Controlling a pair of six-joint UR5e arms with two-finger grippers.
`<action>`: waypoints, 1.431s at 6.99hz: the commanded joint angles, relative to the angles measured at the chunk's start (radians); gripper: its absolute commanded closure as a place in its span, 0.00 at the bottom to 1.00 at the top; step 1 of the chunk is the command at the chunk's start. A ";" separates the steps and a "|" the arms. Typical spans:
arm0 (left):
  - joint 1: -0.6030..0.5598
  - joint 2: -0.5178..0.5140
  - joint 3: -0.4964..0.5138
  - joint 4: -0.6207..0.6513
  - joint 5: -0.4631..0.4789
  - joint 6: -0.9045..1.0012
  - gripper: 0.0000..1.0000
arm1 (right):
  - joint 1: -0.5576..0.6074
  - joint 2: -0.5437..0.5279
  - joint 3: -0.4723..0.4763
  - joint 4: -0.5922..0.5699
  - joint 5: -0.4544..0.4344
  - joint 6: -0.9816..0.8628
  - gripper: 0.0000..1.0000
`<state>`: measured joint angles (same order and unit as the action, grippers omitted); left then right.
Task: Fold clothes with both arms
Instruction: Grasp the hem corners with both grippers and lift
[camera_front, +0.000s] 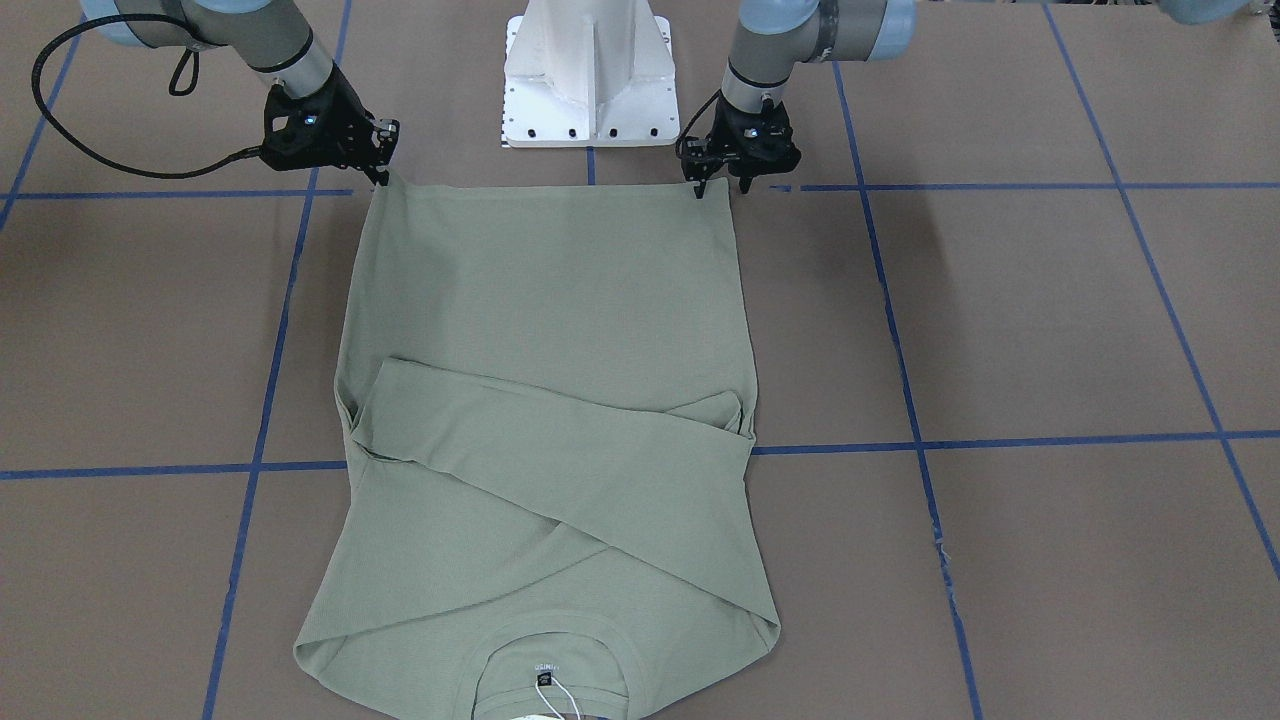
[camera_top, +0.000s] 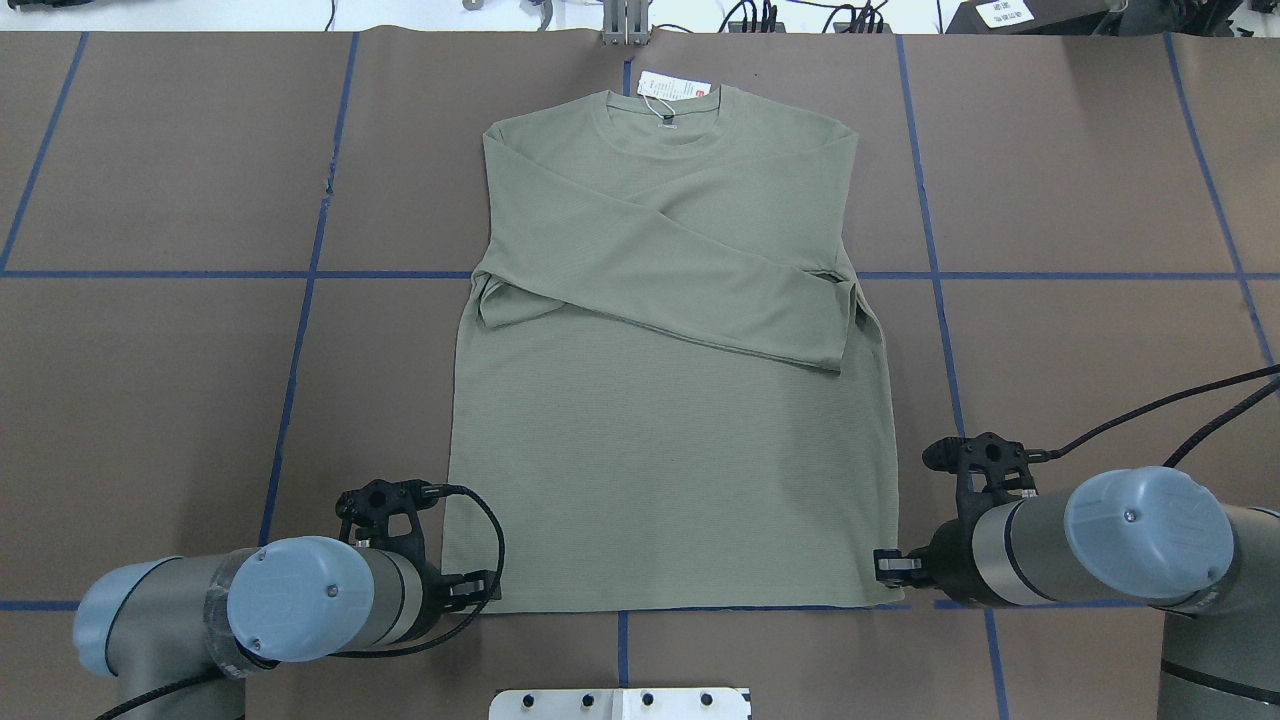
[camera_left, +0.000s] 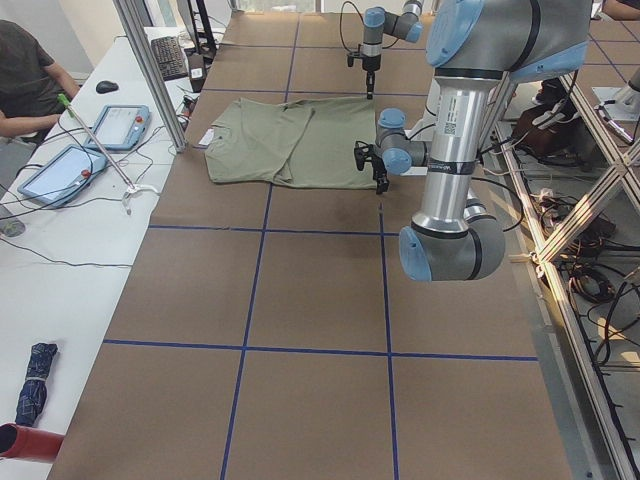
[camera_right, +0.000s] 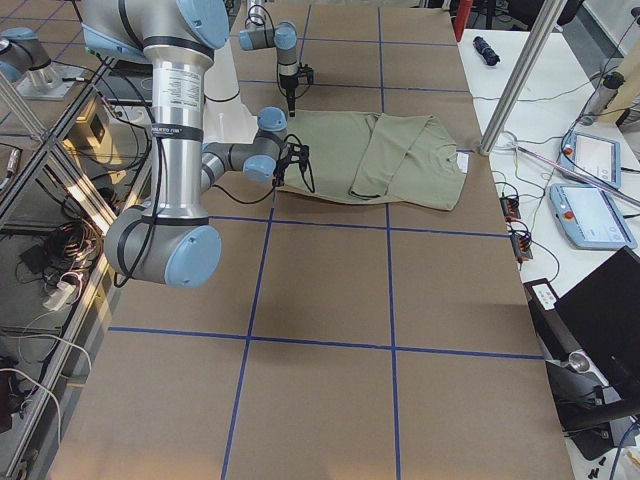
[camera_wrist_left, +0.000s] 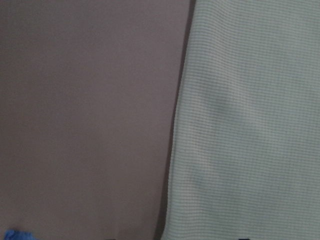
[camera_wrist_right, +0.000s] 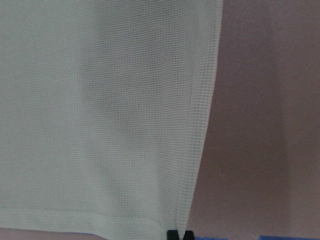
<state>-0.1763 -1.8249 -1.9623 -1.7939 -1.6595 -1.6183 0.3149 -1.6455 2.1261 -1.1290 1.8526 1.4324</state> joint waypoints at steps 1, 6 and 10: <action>-0.008 -0.001 -0.009 0.004 -0.002 0.001 0.98 | 0.015 -0.004 0.000 0.000 0.017 -0.001 1.00; -0.012 0.015 -0.198 0.163 -0.012 0.009 1.00 | 0.029 -0.039 0.076 0.000 0.023 0.000 1.00; 0.093 0.013 -0.506 0.494 -0.031 -0.058 1.00 | 0.048 -0.092 0.228 0.003 0.360 -0.003 1.00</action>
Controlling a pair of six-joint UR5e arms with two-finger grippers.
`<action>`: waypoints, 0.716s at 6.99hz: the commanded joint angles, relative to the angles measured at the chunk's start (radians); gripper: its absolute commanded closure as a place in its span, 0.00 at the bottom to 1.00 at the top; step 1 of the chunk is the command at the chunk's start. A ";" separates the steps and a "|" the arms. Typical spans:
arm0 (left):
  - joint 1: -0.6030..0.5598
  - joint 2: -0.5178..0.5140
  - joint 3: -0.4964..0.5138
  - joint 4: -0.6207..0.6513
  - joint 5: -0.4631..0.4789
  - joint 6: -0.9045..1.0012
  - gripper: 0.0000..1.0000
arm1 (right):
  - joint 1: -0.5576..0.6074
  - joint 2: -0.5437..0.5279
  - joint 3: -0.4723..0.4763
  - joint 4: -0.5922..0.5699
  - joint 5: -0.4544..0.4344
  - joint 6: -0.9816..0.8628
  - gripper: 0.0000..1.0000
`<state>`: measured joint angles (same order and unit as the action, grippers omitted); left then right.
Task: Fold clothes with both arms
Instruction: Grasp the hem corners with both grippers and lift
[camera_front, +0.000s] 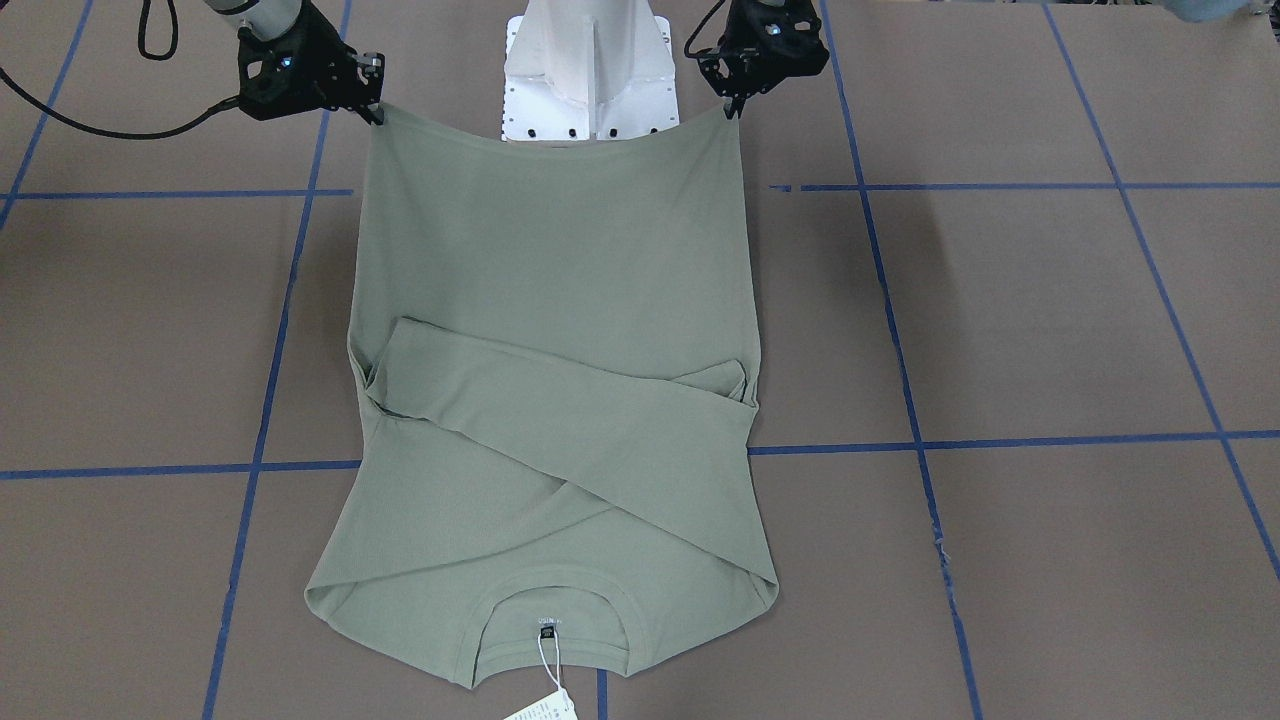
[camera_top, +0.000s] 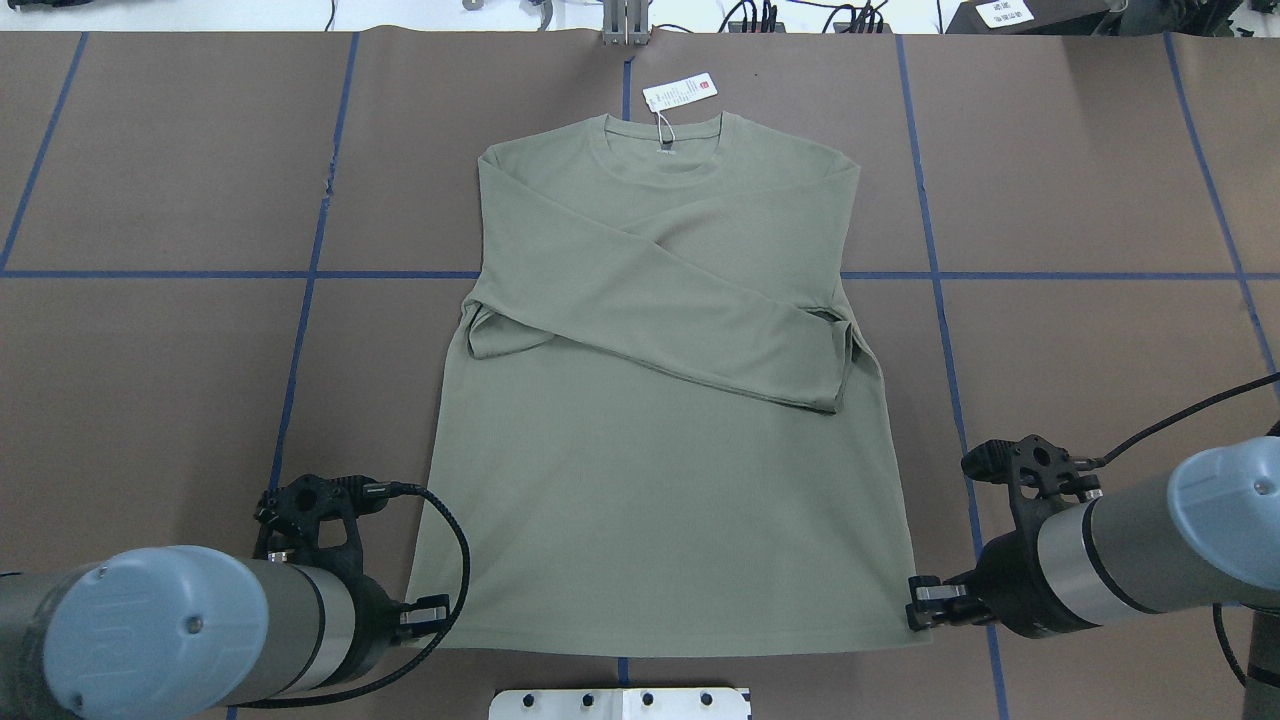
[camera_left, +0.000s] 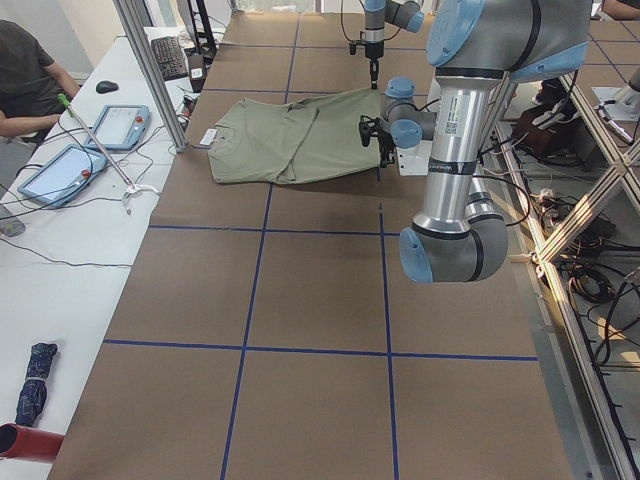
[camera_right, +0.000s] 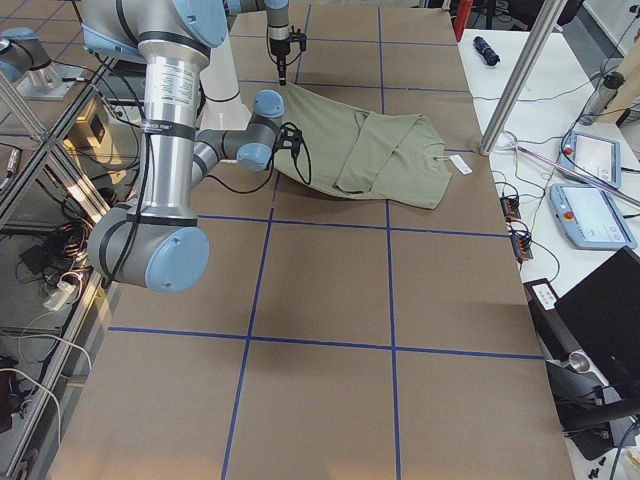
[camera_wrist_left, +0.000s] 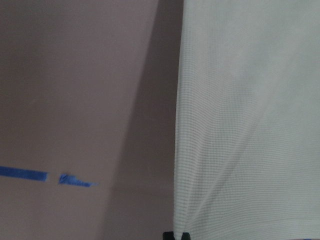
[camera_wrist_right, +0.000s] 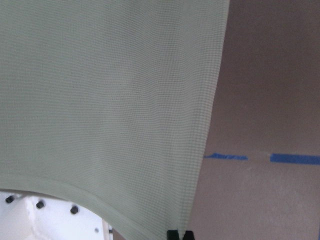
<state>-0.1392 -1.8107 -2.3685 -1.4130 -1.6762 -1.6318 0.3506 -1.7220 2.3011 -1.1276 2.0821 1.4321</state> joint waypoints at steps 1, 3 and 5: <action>0.131 0.001 -0.201 0.194 -0.026 -0.095 1.00 | 0.017 -0.019 0.090 0.023 0.189 -0.002 1.00; 0.196 -0.012 -0.222 0.226 -0.028 -0.137 1.00 | 0.030 -0.013 0.107 0.028 0.234 -0.002 1.00; 0.095 -0.065 -0.215 0.221 -0.036 -0.119 1.00 | 0.135 0.007 0.069 0.029 0.234 -0.018 1.00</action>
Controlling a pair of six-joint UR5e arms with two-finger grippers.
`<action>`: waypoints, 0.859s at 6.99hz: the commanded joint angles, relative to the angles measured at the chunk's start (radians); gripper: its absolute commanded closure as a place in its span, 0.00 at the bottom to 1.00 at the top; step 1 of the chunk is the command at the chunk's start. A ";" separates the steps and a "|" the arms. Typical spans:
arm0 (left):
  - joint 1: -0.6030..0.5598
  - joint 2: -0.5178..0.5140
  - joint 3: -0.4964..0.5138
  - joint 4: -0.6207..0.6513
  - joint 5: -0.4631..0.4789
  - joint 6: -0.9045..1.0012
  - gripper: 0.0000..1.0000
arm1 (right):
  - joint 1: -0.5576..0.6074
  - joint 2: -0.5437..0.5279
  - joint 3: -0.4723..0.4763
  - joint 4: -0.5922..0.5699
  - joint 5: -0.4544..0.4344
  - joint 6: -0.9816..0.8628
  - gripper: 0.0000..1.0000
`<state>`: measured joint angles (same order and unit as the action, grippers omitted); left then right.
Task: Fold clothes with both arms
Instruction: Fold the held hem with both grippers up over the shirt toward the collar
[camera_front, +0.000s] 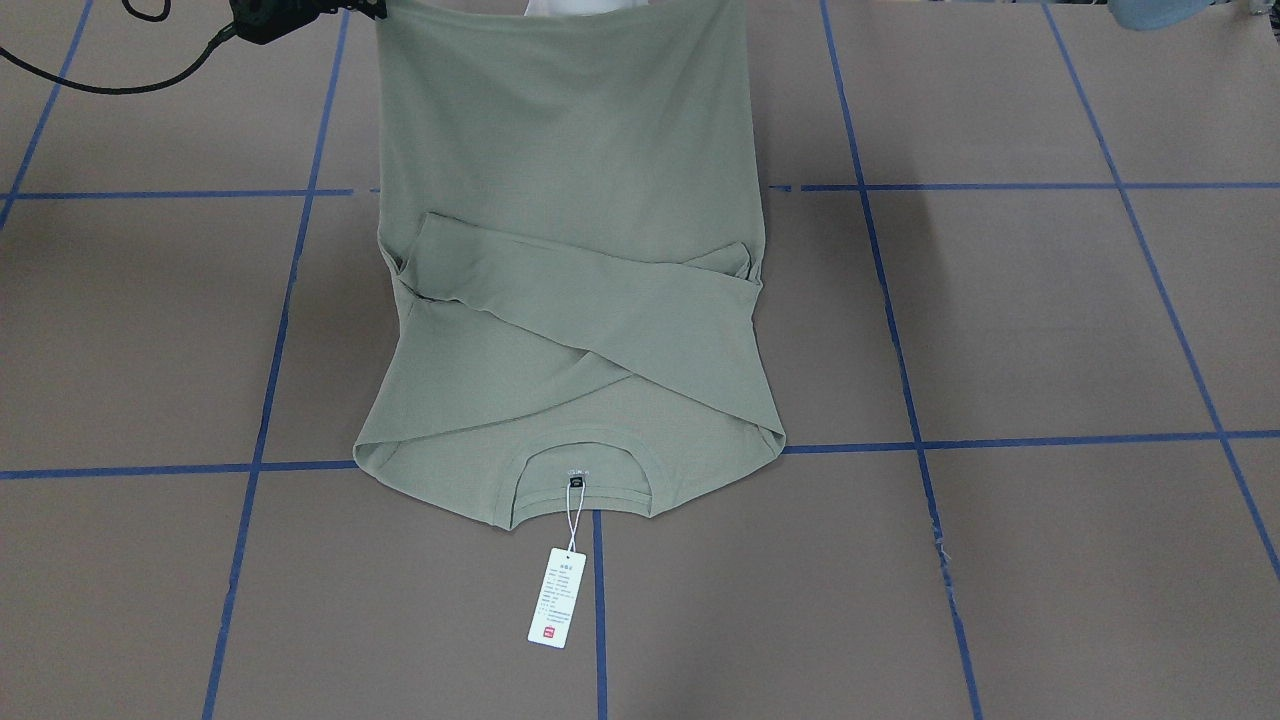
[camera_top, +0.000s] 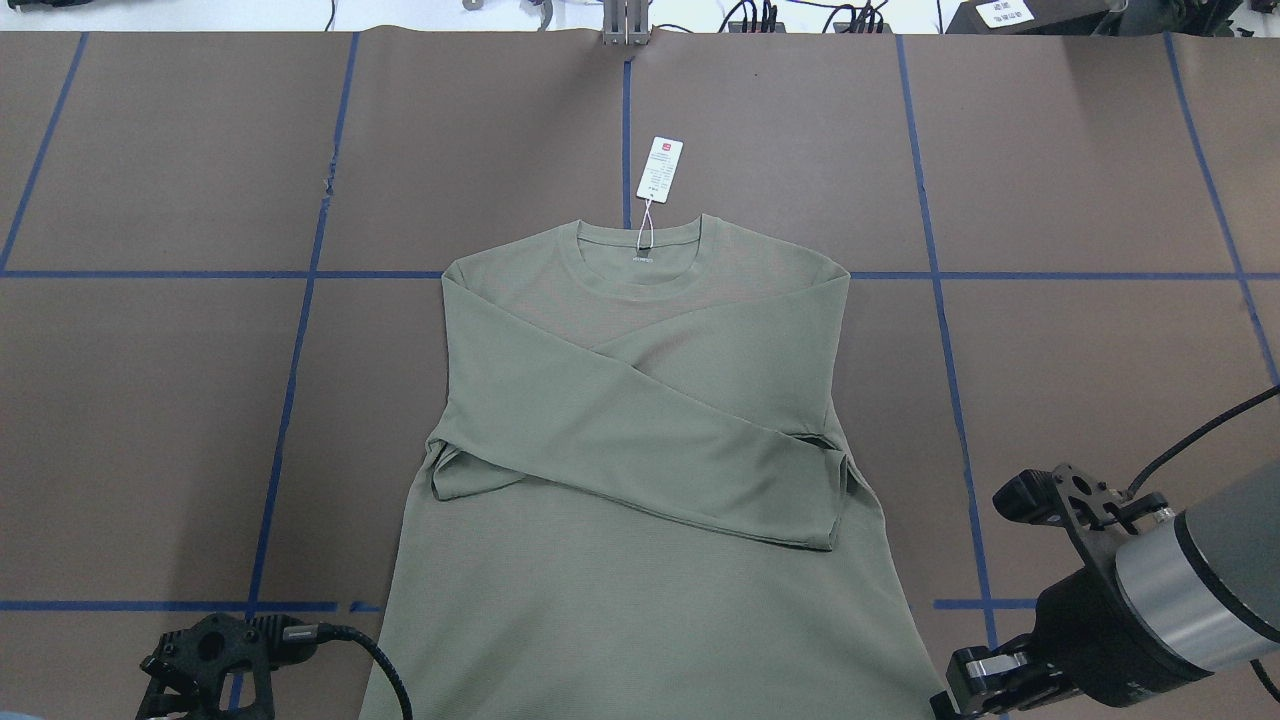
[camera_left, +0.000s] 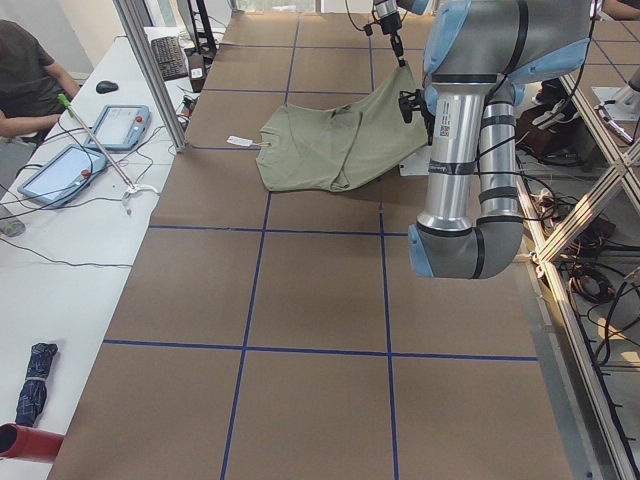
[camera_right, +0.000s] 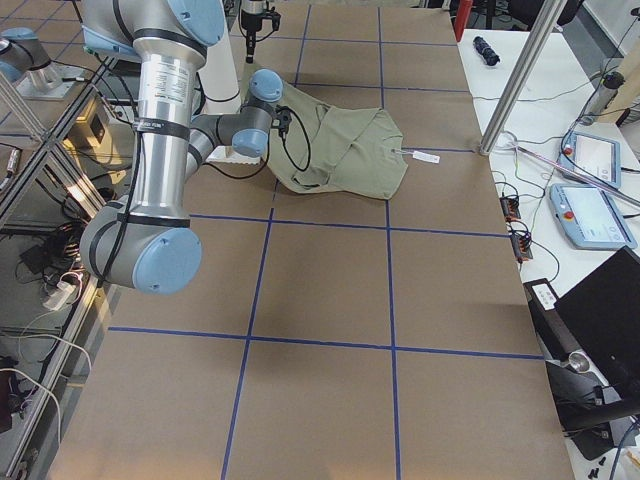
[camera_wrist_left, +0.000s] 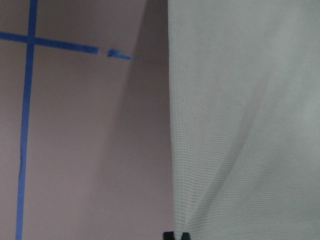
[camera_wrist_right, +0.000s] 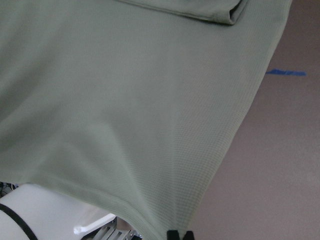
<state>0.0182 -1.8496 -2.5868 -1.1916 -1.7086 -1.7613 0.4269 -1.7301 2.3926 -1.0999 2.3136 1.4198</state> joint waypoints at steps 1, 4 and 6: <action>-0.175 -0.070 0.020 -0.002 -0.002 0.093 1.00 | 0.128 0.093 -0.080 0.000 -0.008 -0.005 1.00; -0.456 -0.114 0.173 -0.008 -0.078 0.371 1.00 | 0.324 0.260 -0.245 0.002 -0.005 -0.013 1.00; -0.507 -0.128 0.371 -0.182 -0.077 0.382 1.00 | 0.400 0.363 -0.410 0.003 -0.016 -0.050 1.00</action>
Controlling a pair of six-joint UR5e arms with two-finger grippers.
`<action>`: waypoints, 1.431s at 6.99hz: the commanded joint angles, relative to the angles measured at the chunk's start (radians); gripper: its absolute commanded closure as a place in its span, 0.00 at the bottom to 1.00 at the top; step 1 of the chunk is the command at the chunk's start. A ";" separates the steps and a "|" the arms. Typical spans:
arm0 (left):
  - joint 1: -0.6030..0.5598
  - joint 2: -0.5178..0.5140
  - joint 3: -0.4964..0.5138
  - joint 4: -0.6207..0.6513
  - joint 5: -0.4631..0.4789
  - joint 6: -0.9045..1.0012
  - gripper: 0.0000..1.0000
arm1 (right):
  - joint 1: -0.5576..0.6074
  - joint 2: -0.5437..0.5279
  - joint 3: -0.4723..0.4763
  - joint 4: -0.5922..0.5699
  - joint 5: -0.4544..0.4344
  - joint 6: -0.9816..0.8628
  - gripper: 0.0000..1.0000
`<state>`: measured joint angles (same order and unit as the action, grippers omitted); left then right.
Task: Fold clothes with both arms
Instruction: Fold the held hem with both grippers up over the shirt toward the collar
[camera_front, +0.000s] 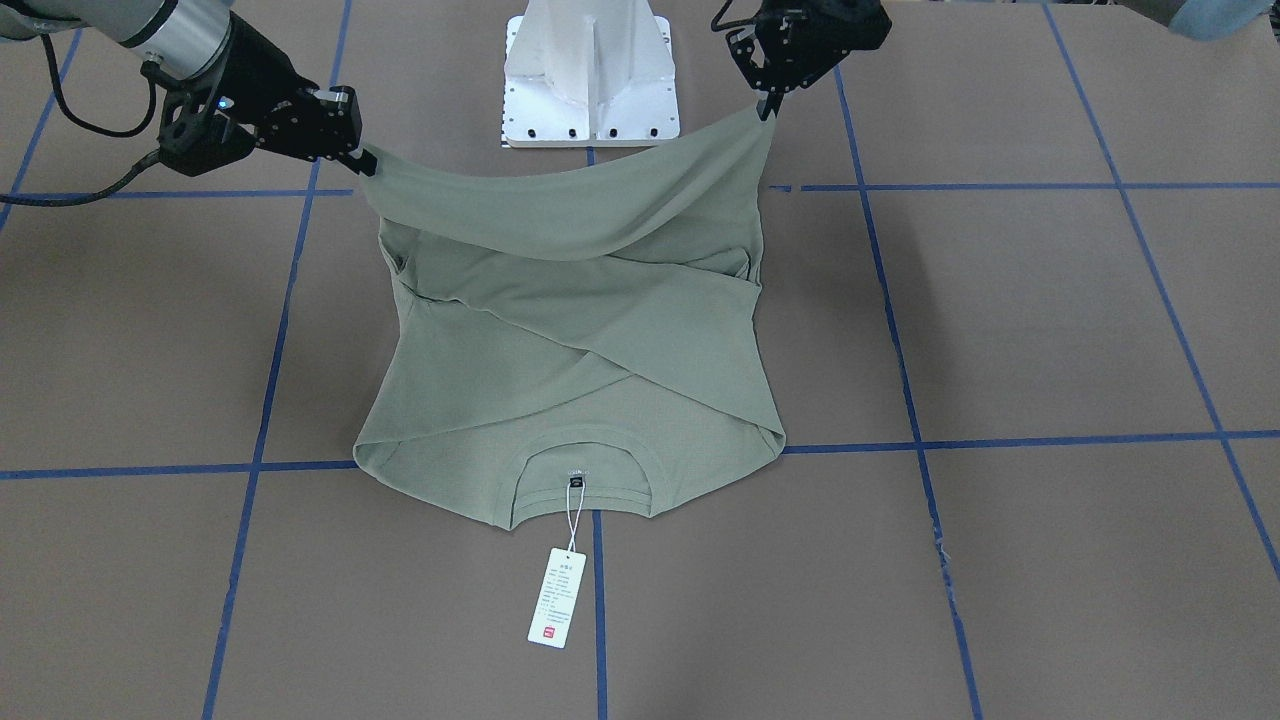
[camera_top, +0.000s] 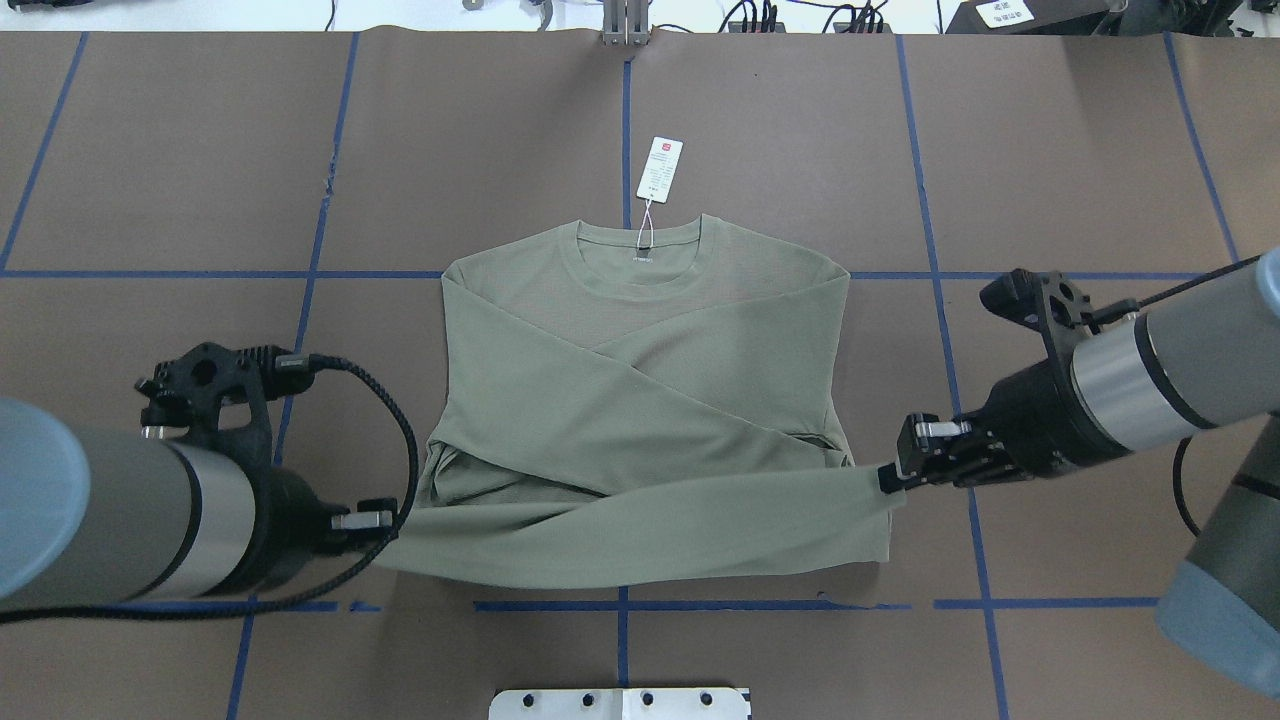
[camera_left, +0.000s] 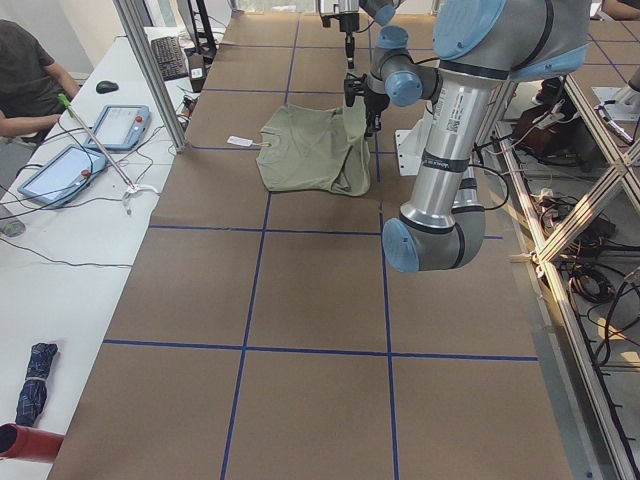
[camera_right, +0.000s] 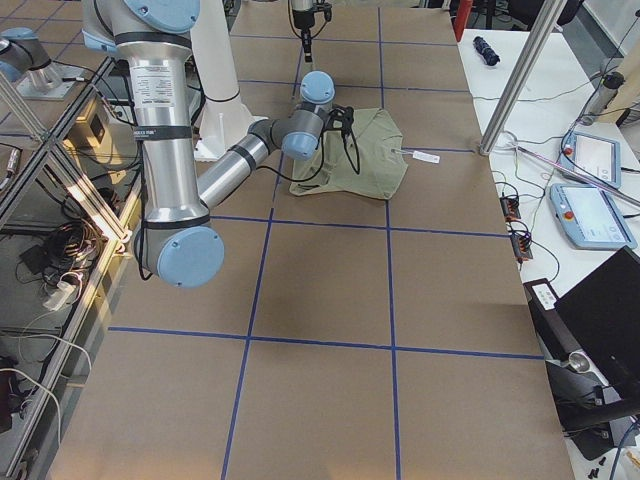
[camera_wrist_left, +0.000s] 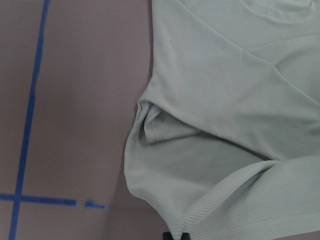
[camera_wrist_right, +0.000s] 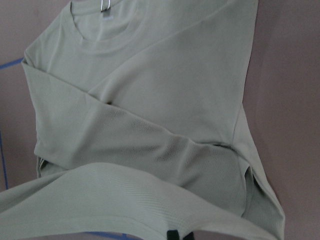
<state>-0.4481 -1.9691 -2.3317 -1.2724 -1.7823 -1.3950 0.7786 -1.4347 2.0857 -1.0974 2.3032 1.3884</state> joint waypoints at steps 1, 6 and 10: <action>-0.088 -0.010 0.179 -0.163 -0.005 0.043 1.00 | 0.048 0.135 -0.168 -0.001 -0.046 -0.019 1.00; -0.265 -0.082 0.625 -0.523 -0.008 0.079 1.00 | 0.056 0.249 -0.395 0.001 -0.105 -0.019 1.00; -0.259 -0.116 0.741 -0.570 0.001 0.077 1.00 | 0.088 0.324 -0.544 0.001 -0.153 -0.022 1.00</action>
<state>-0.7101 -2.0801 -1.6126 -1.8356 -1.7851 -1.3162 0.8544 -1.1324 1.5830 -1.0969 2.1582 1.3678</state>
